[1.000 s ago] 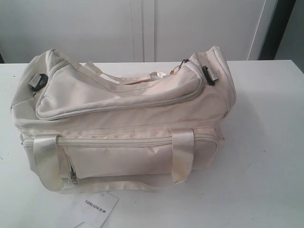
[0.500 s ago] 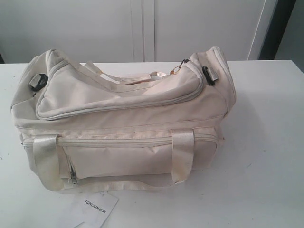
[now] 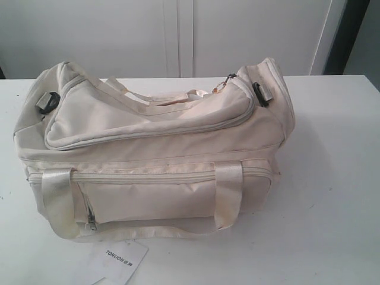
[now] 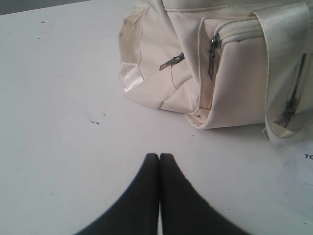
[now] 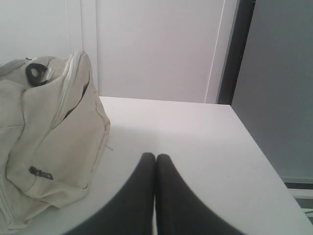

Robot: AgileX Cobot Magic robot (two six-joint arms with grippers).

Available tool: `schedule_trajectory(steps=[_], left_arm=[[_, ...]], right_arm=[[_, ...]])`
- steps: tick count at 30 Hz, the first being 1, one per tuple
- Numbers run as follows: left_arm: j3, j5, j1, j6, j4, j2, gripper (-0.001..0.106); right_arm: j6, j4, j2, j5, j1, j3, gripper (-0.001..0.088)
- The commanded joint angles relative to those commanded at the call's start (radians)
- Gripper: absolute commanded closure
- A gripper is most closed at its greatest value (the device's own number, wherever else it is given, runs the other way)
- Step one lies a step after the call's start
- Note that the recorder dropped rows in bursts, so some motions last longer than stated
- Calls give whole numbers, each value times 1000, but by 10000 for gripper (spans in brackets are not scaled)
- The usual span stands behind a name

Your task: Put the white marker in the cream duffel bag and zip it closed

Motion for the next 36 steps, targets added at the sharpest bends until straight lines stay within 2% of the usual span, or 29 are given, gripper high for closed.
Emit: schedule_trajectory(steps=[9,18,25,32,36], left_arm=[[0,0,0,0,0,0,1053],[0,0,0,0,0,0,1053],[0,0,0,0,0,0,1053],[0,0,0,0,0,0,1053],[0,0,0,0,0,0,1053]], right_arm=[[0,0,0,-41,0,51,868],[0,0,0,-43,0,56,868],[16,0,0,-104,0,98,868],[19,0,0,-94,0,98,868],[17,0,0,-44,0,98,868]])
